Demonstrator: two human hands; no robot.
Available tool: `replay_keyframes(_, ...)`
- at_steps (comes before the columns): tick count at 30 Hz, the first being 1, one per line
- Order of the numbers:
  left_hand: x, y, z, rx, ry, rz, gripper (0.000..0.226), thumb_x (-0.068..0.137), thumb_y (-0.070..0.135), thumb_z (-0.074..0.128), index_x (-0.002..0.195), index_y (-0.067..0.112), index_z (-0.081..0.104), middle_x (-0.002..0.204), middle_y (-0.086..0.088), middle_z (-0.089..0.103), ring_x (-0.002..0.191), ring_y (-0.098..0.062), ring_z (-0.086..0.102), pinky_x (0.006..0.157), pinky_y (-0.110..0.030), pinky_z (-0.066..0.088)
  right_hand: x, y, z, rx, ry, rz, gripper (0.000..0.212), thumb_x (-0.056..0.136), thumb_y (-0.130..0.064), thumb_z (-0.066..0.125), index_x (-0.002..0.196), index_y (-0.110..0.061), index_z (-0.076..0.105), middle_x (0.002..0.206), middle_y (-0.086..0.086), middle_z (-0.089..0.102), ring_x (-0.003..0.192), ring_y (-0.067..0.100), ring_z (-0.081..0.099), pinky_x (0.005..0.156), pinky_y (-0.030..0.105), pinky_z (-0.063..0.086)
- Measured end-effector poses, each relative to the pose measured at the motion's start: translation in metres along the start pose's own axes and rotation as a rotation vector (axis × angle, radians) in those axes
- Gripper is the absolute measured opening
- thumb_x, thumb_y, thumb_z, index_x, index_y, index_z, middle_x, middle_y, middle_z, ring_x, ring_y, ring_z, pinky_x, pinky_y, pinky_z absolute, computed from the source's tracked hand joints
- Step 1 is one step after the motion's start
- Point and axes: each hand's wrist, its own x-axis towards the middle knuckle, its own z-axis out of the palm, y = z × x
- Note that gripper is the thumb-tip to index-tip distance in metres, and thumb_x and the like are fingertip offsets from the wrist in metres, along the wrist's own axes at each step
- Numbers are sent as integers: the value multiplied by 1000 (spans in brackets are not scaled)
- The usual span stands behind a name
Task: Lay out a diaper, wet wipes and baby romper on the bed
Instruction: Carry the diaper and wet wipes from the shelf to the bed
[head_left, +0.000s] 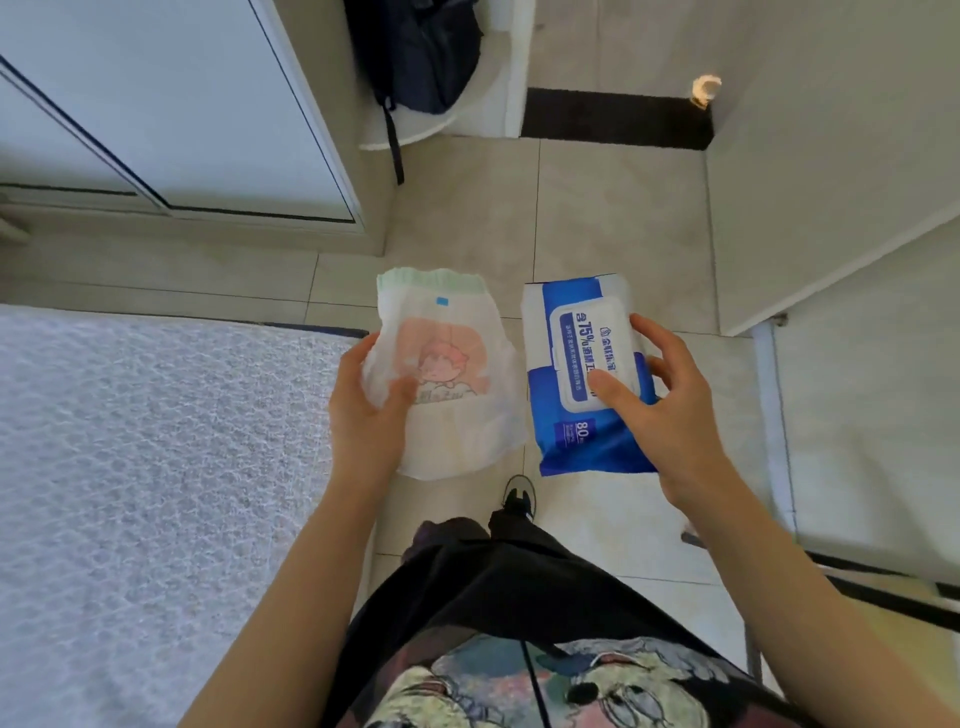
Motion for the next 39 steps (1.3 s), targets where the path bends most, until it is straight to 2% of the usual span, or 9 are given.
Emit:
replay_keyframes(4,29,11,11,4,101,-33,47,89,13,61,132,28,50,112,19,58,105,-1,58,85,-33,53,54,-19,10,-15,-99,-16,59,80,-23,75,131,-30,46,122,-8,57,104,-3,55,63,8,51)
replay_keyframes(9,73,19,9,-59,214,-91,46,90,15,60,132,29,49,113,13,60,105,-6,59,81,-31,54,112,-40,43,-45,-202,-13,59,80,-23,75,132,-30,46,123,-9,57,102,-6,55,62,7,50)
replay_keyframes(12,106,22,1,-87,267,-106,45,90,19,62,132,29,49,117,9,60,107,-9,60,81,-28,53,146,-56,71,-74,-259,-19,59,80,-24,75,131,-31,46,122,-10,57,102,-8,55,62,8,51)
replay_keyframes(16,155,24,-19,-121,337,-134,43,90,20,63,130,28,50,114,11,61,105,-7,60,82,-29,54,190,-87,120,-117,-342,-43,59,79,-25,76,131,-31,47,118,-15,56,95,-17,55,61,9,52)
replay_keyframes(22,222,31,-64,-113,418,-191,40,90,22,62,128,29,51,110,13,60,101,-9,61,78,-32,53,246,-144,199,-163,-461,-95,58,80,-25,75,129,-32,45,113,-22,54,94,-22,53,60,10,52)
replay_keyframes(28,269,37,-100,-173,528,-228,38,91,23,62,127,28,51,108,15,60,90,5,62,63,-14,49,289,-182,266,-190,-578,-130,58,81,-23,75,130,-30,45,117,-13,56,95,-19,55,59,11,52)
replay_keyframes(32,294,36,-112,-207,597,-262,40,91,22,62,129,28,51,107,15,61,93,-1,62,62,-13,49,315,-197,304,-230,-645,-154,57,80,-24,75,128,-31,45,119,-10,56,100,-8,58,60,12,53)
replay_keyframes(35,313,36,-120,-269,670,-306,41,91,23,63,130,29,50,107,14,61,91,0,62,58,-12,50,337,-208,334,-262,-713,-174,58,80,-24,75,130,-29,46,120,-9,57,101,-12,57,60,12,53)
replay_keyframes(39,340,38,-128,-297,784,-365,43,91,28,63,131,31,49,109,14,60,94,-1,60,65,-19,48,368,-229,379,-303,-824,-200,57,80,-24,75,129,-31,47,120,-7,59,101,-9,58,60,11,52)
